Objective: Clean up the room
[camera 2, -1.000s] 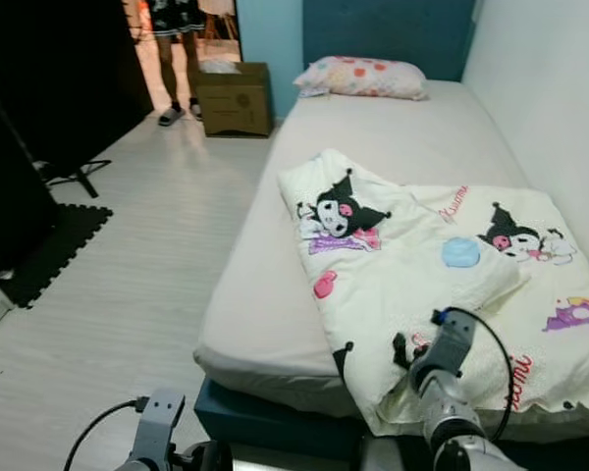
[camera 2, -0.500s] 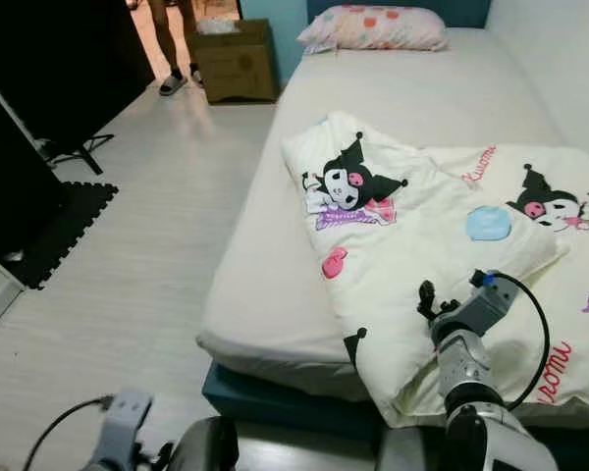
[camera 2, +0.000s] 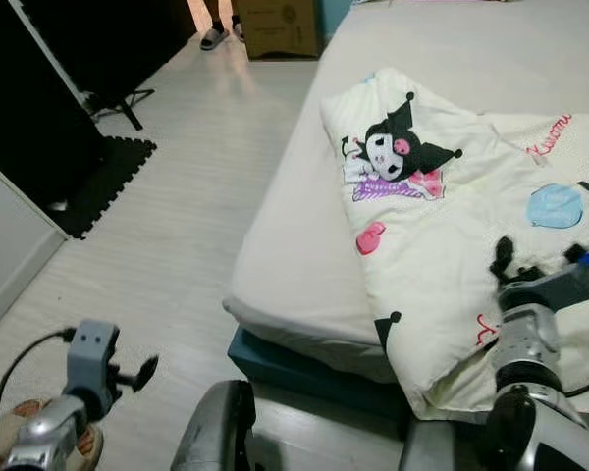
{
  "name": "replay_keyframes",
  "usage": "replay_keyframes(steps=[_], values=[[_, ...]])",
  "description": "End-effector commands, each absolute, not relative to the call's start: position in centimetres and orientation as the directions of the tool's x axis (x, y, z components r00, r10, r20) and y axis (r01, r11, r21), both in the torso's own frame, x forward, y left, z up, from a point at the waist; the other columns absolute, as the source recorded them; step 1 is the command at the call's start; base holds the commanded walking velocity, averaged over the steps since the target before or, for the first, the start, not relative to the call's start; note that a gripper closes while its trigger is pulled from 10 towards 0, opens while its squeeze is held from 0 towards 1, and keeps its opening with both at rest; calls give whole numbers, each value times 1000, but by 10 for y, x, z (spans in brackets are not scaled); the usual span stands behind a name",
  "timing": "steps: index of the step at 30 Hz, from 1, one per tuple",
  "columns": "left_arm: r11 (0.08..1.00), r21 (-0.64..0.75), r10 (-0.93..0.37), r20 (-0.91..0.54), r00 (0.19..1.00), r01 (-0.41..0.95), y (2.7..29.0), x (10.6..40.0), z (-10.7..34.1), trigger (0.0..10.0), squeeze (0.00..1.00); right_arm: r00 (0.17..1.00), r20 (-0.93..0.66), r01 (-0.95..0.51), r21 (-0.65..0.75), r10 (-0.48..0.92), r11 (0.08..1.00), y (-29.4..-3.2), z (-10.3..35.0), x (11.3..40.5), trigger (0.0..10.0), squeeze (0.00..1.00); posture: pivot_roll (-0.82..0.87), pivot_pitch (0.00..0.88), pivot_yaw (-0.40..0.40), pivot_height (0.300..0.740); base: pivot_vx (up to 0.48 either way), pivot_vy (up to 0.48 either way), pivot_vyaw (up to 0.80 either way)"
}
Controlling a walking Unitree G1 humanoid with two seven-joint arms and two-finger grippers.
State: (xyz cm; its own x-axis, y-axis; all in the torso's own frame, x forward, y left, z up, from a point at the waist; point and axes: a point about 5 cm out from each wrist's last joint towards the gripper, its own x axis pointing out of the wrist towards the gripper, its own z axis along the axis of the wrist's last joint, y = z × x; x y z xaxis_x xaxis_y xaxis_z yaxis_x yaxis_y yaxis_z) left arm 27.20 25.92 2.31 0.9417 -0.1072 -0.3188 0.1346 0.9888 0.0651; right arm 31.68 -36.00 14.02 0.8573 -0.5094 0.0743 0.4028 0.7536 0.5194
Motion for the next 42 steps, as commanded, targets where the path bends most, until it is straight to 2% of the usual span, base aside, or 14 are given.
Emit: replay_keyframes(steps=[1,2,5,7,8,12,15,18,21,26,32,34,38,42], values=[[989,48,-122,-292,949,142,256,273,27,10000,0,804,-27,559,378,-594,738,-373,130,304,10000,0,269,271,109,522,0,0,0],[987,47,-135,-268,954,153,253,277,32,10000,0,751,-81,651,254,-655,715,-383,125,295,10000,0,269,271,109,522,0,0,0],[984,49,-155,-237,959,172,249,281,38,10000,0,705,-114,703,236,-700,671,-392,117,284,10000,0,275,279,113,522,0,0,0],[982,48,-165,-229,959,180,248,282,40,10000,0,706,-121,700,271,-698,661,-393,114,281,10000,0,280,282,115,522,0,0,0],[978,53,-188,-217,958,203,246,281,43,10000,0,707,-169,693,353,-686,628,-391,101,276,10000,0,285,289,123,522,0,0,0],[974,54,-202,-214,956,218,245,281,45,10000,0,721,-210,679,402,-660,614,-383,88,274,10000,0,292,289,130,522,0,0,0],[974,51,-207,-213,955,223,244,280,46,10000,0,757,-225,637,464,-614,615,-373,81,278,10000,0,292,289,131,522,0,0,0],[972,47,-216,-215,953,231,241,280,47,10000,0,824,-171,532,564,-541,632,-358,84,290,10000,0,289,283,133,522,0,0,0],[971,40,-222,-219,950,236,238,280,46,10000,0,850,-86,440,658,-519,611,-357,92,295,10000,0,284,281,133,522,0,0,0],[970,22,-233,-223,947,244,231,279,44,10000,0,850,26,326,758,-526,565,-364,106,296,10000,0,274,280,129,522,0,0,0],[968,5,-242,-227,943,250,224,279,41,10000,0,883,119,191,793,-455,579,-358,113,302,10000,0,257,274,119,522,0,0,0],[968,1,-245,-229,942,252,220,279,40,10000,0,923,117,159,750,-366,642,-344,111,309,10000,0,254,276,114,522,0,0,0],[967,-3,-248,-228,942,254,219,279,40,10000,0,947,105,134,733,-305,667,-332,107,314,10000,0,256,276,113,522,0,0,0],[967,-8,-251,-228,941,256,217,278,40,10000,0,955,129,60,796,-266,602,-319,102,318,10000,0,257,272,113,522,0,0,0]])
